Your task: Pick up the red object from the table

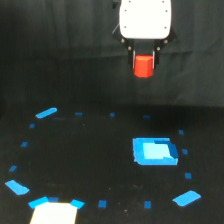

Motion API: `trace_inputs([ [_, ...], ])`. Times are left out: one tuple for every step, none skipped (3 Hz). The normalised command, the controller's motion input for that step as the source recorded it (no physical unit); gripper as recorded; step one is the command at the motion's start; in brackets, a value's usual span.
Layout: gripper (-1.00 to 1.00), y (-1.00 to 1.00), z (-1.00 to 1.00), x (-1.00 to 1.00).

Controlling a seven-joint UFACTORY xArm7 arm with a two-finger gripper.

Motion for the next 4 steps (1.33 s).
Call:
trace_inputs([
  [-1.0, -0.35, 0.06, -0.7],
  [-1.0, -0.31, -0.13, -0.13],
  [-0.96, -0.06, -0.07, -0.03],
  [-1.0, 0.04, -0.1, -0.17],
])
